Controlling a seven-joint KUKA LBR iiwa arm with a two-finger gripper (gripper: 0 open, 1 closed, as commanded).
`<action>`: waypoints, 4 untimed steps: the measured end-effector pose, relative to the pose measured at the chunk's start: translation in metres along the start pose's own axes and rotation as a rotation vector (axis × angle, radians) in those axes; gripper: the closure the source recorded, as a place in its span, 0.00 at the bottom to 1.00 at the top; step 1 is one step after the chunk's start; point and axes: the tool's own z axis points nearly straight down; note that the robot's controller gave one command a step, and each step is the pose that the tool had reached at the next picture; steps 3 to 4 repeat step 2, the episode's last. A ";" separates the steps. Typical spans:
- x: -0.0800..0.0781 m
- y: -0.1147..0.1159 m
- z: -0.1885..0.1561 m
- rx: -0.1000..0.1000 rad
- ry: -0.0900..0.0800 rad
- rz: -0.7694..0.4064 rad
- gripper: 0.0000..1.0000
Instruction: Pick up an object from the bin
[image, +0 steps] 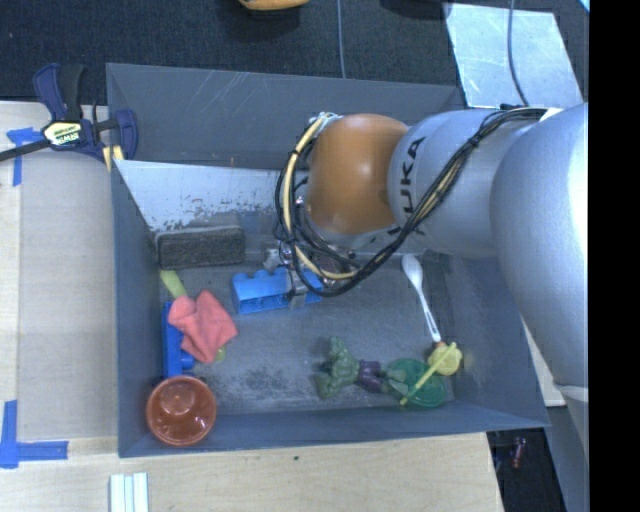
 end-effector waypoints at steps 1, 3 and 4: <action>0.017 -0.005 -0.075 -0.001 0.006 -0.024 1.00; 0.006 -0.008 -0.150 -0.002 0.005 0.070 1.00; 0.006 -0.008 -0.150 -0.002 0.005 0.070 1.00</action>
Offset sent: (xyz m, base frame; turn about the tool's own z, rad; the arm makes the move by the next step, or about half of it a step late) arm -0.0104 -0.0105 0.1481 0.0686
